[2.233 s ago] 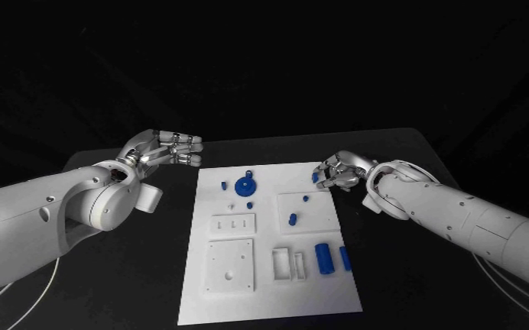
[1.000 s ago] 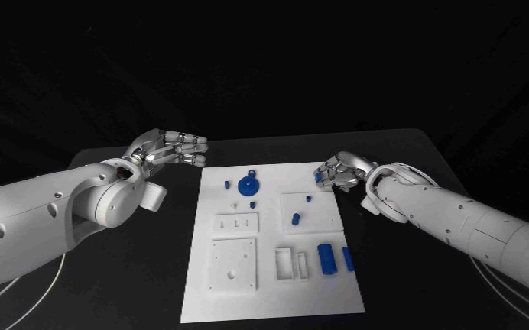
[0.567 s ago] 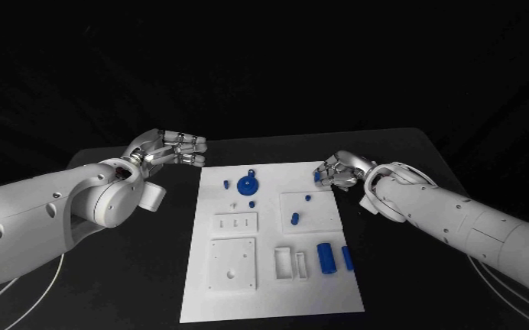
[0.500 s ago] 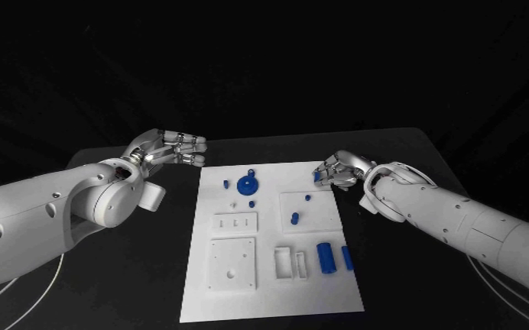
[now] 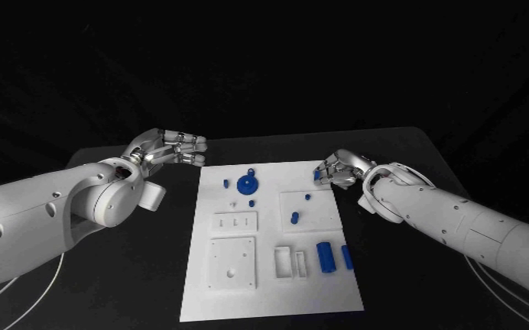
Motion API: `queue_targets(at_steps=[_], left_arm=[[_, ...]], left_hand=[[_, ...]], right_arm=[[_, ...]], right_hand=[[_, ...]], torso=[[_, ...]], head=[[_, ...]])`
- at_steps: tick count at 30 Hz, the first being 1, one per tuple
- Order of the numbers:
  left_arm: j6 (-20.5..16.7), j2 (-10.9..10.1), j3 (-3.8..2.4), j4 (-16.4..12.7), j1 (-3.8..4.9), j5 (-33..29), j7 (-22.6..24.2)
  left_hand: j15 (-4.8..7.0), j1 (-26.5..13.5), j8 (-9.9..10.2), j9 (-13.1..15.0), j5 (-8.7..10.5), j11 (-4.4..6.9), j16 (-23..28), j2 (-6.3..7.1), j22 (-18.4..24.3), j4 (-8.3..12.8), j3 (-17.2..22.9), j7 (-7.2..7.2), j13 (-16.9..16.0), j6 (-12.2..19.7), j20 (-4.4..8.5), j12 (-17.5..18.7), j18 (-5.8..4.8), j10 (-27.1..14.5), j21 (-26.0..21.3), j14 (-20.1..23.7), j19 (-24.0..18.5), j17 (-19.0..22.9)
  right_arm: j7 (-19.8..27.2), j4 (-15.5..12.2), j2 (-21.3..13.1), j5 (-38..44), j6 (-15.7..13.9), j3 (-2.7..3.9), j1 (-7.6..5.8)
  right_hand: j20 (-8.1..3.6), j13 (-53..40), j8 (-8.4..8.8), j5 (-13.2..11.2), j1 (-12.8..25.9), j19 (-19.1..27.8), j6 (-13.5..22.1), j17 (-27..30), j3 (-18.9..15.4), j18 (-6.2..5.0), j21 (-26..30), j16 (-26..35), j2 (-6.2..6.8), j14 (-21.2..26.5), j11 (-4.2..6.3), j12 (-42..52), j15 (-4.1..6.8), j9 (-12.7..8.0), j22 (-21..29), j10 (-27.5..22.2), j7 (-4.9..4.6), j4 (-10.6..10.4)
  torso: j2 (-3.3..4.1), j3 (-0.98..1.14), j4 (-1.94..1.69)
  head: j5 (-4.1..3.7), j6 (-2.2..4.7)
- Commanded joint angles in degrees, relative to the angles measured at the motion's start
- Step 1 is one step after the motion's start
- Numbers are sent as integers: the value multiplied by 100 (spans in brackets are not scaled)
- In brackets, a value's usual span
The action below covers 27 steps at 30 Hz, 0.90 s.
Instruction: Assemble the parts on the task board
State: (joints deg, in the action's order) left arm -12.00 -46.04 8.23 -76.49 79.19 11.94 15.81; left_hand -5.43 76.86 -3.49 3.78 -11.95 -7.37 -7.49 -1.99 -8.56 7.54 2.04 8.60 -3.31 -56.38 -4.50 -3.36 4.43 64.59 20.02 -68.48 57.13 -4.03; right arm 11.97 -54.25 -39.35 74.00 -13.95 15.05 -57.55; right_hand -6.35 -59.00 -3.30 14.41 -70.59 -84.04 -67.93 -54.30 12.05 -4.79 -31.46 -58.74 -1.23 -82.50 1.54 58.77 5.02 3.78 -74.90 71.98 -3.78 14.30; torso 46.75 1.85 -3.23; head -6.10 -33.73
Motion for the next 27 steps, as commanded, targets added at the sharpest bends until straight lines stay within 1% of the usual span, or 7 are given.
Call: queue_targets(at_steps=[1,4,8,13,16,22,27], left_arm=[[100,3,-2,-21,1,35,4],[94,-4,-3,-32,2,40,-21],[50,0,-4,-36,5,98,-81],[80,34,-6,-37,15,291,-278],[213,77,-6,-31,42,520,-491],[547,173,-7,-50,155,995,-997],[736,299,-6,-54,261,1228,-1488]], left_hand=[[-3,-21,-15,-1,13,21,7,-32,0,-24,-5,23,-5,3,2,-7,-14,0,30,-23,-30,-8],[7,-35,-14,-1,13,39,-6,-39,-2,-37,-4,13,-5,-16,8,-7,-16,50,35,-40,-21,-11],[40,-37,-14,-3,10,39,-66,-46,-22,-58,6,39,-5,99,39,-7,-12,48,78,-123,38,-24],[205,-58,-19,0,23,110,-415,-65,-186,-117,7,-22,-3,-87,198,-5,-13,159,372,-508,297,-118],[248,-77,-15,-2,44,162,-676,-44,-354,-209,8,-57,-5,-158,271,-9,-84,305,598,-461,212,-171],[297,-190,-13,-1,138,315,-821,-12,-417,-423,-33,-158,-9,-370,303,-2,-127,819,674,-444,179,-178],[542,-310,-24,5,297,580,-1336,16,-577,-613,-135,-282,-55,-569,508,-71,-171,1640,958,-943,490,-492]], right_arm=[[-120,-42,-9,52,-143,-7,15],[-112,-124,-35,46,-128,-2,14],[-148,-309,-97,61,-84,50,-5],[-319,-510,-131,148,38,81,-94],[-538,-678,-135,364,207,88,-163],[-987,-1060,-107,736,500,92,-306],[-1279,-1322,-27,945,661,92,-388]], right_hand=[[-38,-12,-32,-13,-25,-277,-50,-10,75,85,-42,-8,-75,1,37,-8,50,40,-186,20,8,-10],[-42,-7,-36,74,-53,-276,-93,-11,126,86,-44,-4,-83,1,43,-25,54,49,-186,10,11,8],[-42,-14,-34,162,-14,-274,-89,-15,224,88,-48,2,-44,2,38,-39,51,42,-189,14,6,32],[-42,-12,-28,327,16,-268,-63,-13,408,83,-27,11,-4,2,35,-60,47,34,-187,0,-4,82],[-41,-9,-26,318,63,-268,-27,-11,474,76,-3,19,22,3,29,-73,47,28,-183,-11,-22,64],[-36,-51,-33,233,80,-273,-58,-33,542,70,-4,5,60,0,32,-38,48,33,-183,7,-9,30],[-37,-58,-34,182,78,-274,-69,-30,550,71,-9,10,68,1,34,-33,49,35,-183,11,-5,8]], torso=[[-1,-2,9],[-7,-4,21],[-20,-18,39],[-52,-35,77],[-97,-52,97],[-174,-86,117],[-233,-100,109]], head=[[8,9],[8,25],[21,17],[62,36],[105,37],[172,67],[275,43]])
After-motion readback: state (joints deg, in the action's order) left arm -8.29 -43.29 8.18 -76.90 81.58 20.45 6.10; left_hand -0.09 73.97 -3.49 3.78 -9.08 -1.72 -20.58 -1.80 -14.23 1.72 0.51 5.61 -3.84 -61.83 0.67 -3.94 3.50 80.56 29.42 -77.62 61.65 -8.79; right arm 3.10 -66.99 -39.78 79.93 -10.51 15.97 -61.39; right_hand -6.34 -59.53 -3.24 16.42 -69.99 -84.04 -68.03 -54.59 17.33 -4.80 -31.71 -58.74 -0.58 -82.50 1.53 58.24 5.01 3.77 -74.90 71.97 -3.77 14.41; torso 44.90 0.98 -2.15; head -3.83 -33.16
